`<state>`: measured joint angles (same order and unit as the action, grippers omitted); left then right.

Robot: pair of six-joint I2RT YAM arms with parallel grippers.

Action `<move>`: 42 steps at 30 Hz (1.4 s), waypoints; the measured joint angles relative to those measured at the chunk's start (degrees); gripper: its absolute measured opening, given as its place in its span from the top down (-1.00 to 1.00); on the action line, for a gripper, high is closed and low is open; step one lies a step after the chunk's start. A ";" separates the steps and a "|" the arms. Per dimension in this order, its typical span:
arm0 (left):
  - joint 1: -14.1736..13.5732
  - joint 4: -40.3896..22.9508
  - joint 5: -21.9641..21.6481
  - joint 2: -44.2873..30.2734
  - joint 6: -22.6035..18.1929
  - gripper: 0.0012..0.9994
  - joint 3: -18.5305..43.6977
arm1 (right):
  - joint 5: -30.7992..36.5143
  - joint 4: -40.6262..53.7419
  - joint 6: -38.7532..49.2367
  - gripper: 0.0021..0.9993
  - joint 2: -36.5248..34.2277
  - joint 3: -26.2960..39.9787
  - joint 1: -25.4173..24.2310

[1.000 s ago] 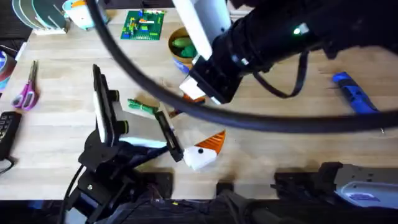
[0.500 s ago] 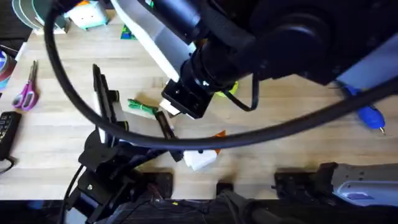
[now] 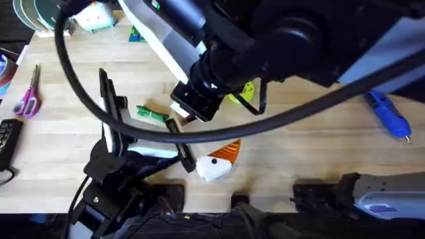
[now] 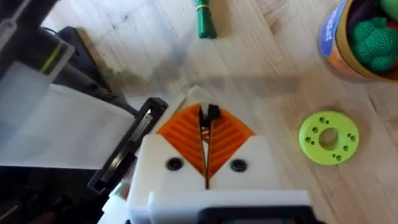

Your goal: Pick up the gripper from the table and insert it into the empty holder that is missing its gripper. Then pick up a screw, insert it into the mounting hole, and use the screwdriver to tighten it. Finally, clean up the table by picking up the vegetable and placing it into the bucket.

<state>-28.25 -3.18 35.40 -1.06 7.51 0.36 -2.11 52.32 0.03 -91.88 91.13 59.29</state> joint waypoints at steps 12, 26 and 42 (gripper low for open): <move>0.00 0.07 0.02 0.02 -0.20 -0.99 0.00 | 0.79 2.03 0.00 0.99 -0.02 0.02 -0.01; 0.00 0.04 0.01 0.11 -0.04 -0.99 0.00 | 0.57 2.14 0.00 0.99 -2.37 0.98 0.06; 0.00 0.00 0.09 -0.09 0.61 -0.99 0.00 | 0.61 2.93 0.17 0.18 -3.21 1.43 0.17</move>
<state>-28.25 -3.18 35.49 -1.15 8.11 0.36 -1.50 55.26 0.20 -95.09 92.57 59.46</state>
